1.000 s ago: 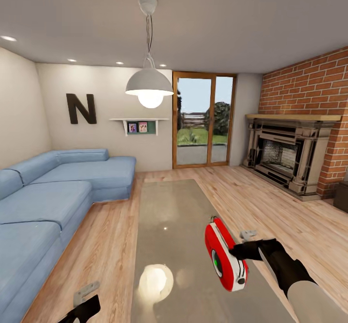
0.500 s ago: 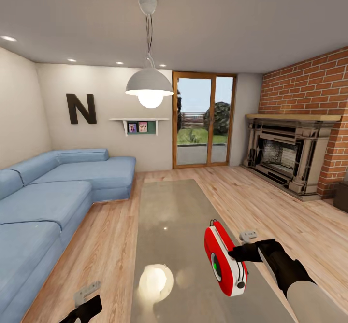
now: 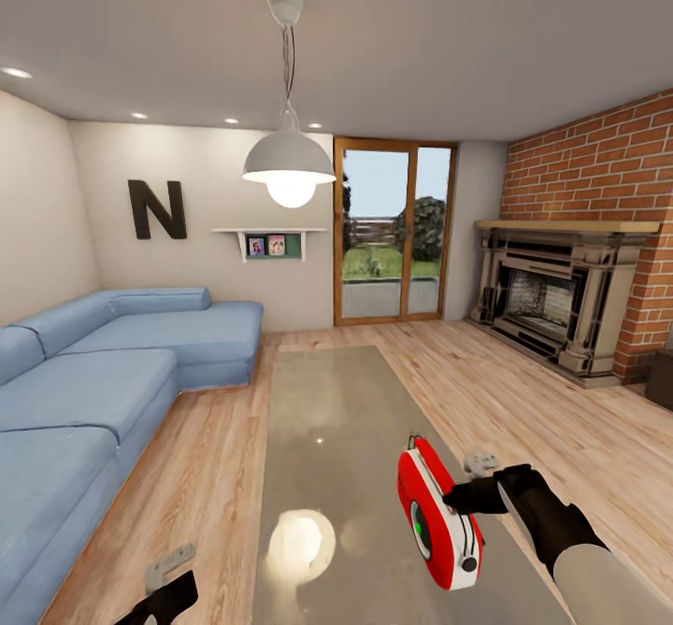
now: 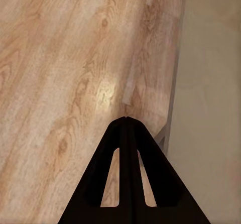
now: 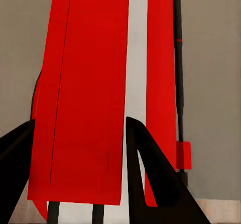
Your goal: Turn on the radio receiver that's on the table in the living room.
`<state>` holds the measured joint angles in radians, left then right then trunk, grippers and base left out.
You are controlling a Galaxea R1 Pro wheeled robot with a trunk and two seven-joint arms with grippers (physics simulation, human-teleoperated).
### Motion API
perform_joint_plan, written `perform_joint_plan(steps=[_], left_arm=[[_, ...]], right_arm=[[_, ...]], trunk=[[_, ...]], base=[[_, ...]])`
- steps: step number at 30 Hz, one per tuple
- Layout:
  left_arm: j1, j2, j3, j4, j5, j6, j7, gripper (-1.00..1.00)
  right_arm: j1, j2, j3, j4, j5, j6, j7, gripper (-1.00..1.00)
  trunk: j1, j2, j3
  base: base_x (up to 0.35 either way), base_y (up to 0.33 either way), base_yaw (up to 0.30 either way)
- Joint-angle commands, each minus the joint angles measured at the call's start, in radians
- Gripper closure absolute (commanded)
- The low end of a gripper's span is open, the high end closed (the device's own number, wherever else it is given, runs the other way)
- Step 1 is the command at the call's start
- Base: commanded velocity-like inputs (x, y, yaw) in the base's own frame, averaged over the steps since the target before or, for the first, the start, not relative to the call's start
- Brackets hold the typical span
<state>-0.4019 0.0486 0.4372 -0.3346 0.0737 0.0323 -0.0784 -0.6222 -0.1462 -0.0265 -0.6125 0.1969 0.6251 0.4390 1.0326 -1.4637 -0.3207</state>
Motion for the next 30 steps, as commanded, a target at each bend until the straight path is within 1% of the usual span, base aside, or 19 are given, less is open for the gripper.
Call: perform_joint_plan(steps=[1,12,14,19,29,30], left_arm=[[0.0,-0.001,0.0,0.0,0.0,0.0,0.001,1.0],[0.0,-0.002,0.0,0.0,-0.002,-0.001,0.003,1.0],[0.0,-0.002,0.0,0.0,-0.001,-0.001,0.003,1.0],[0.0,0.001,0.0,0.0,0.0,0.0,-0.002,1.0],[0.0,0.001,0.0,0.0,0.0,0.0,-0.003,1.0],[0.0,0.001,0.0,0.0,0.0,0.0,-0.003,1.0]], right_arm=[[-0.001,0.0,-0.001,0.016,-0.007,0.0,-0.001,1.0],[-0.001,0.002,-0.001,0.037,-0.005,-0.001,0.01,1.0],[-0.001,0.006,-0.001,0.037,-0.006,-0.001,0.01,1.0],[-0.001,0.008,-0.001,0.038,-0.006,-0.001,0.01,1.0],[-0.001,0.011,-0.001,0.069,-0.006,-0.001,0.008,1.0],[-0.001,0.011,-0.001,0.075,-0.006,-0.001,0.008,1.0]], trunk=[[0.004,-0.007,-0.003],[0.046,-0.084,-0.038],[0.054,-0.098,-0.044],[0.054,-0.098,-0.044],[0.054,-0.098,-0.044],[0.058,-0.105,-0.047]], base=[[0.0,0.0,0.0],[0.0,0.0,0.0],[0.0,0.0,0.0],[0.0,0.0,0.0],[0.0,0.0,0.0],[0.0,0.0,0.0]])
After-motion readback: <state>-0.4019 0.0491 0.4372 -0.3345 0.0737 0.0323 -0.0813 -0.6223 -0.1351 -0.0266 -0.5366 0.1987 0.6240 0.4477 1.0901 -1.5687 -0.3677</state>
